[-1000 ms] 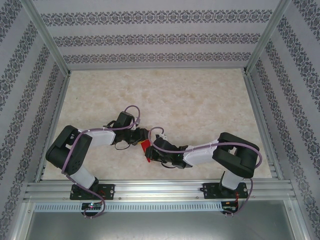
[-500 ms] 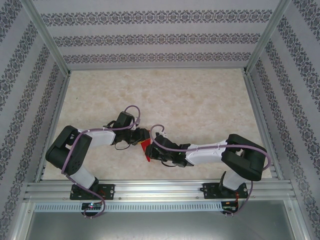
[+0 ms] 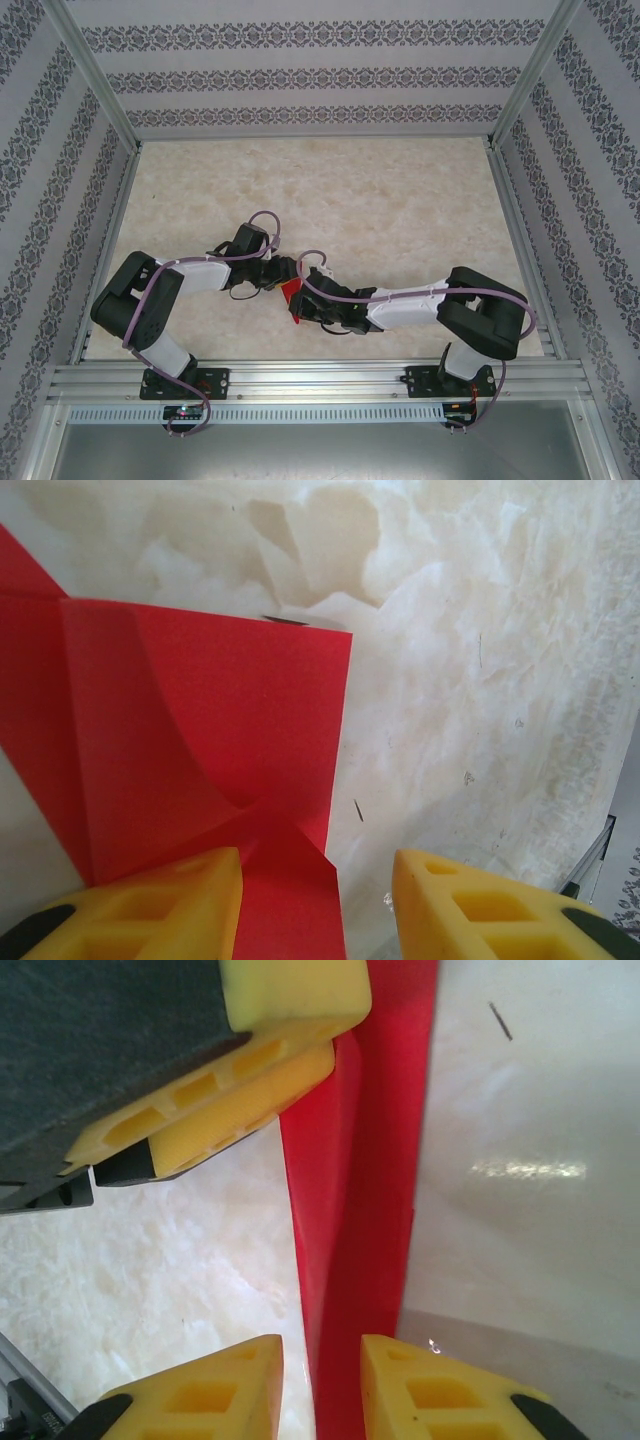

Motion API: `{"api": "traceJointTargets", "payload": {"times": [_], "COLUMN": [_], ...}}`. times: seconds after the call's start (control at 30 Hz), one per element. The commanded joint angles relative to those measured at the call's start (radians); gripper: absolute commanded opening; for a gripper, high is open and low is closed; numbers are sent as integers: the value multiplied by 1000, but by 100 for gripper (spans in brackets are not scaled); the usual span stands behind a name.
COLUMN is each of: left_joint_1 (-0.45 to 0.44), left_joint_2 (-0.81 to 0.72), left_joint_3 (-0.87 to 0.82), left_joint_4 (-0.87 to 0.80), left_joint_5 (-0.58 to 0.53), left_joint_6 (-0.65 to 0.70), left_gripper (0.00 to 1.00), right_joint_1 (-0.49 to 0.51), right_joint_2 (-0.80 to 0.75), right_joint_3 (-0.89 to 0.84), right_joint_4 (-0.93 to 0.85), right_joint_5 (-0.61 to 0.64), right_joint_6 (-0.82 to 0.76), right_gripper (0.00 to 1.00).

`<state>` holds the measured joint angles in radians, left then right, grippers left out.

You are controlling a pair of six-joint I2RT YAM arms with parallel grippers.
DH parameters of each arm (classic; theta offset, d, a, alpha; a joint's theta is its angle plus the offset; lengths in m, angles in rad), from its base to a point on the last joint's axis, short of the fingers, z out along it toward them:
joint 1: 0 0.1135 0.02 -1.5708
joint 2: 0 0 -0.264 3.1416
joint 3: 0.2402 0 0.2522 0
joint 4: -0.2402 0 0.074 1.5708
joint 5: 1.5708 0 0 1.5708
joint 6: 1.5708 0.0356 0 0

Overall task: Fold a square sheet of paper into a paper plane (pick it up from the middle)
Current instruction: Fold the wing for the fifth time at the center of the table.

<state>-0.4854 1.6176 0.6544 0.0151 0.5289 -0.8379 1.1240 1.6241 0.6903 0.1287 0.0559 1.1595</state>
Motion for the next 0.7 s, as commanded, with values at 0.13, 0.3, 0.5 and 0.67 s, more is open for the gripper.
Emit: {"api": "traceJointTargets", "payload": {"times": [0.13,0.3,0.5,0.67], "left_joint_1": [-4,-4,-4,-4], "left_joint_2": [-8,-10,-10,-8], "left_joint_3": [-26,-25,-30,-33], "left_joint_4": [-25,-30,-30,-23], "left_joint_5": [-41,-40,-41,-39], "left_joint_6": [20,18,21,16], "left_gripper": [45,45,45,45], "right_joint_1": [7,7,7,-10], "right_joint_2": [-10,29,40,66], "right_joint_3": [7,7,-21,-49], "right_joint_4": [23,51,147,247], "right_joint_5": [-1,-3,-11,-2], "right_joint_6": [10,31,39,78], "right_gripper": [21,14,16,22]}}
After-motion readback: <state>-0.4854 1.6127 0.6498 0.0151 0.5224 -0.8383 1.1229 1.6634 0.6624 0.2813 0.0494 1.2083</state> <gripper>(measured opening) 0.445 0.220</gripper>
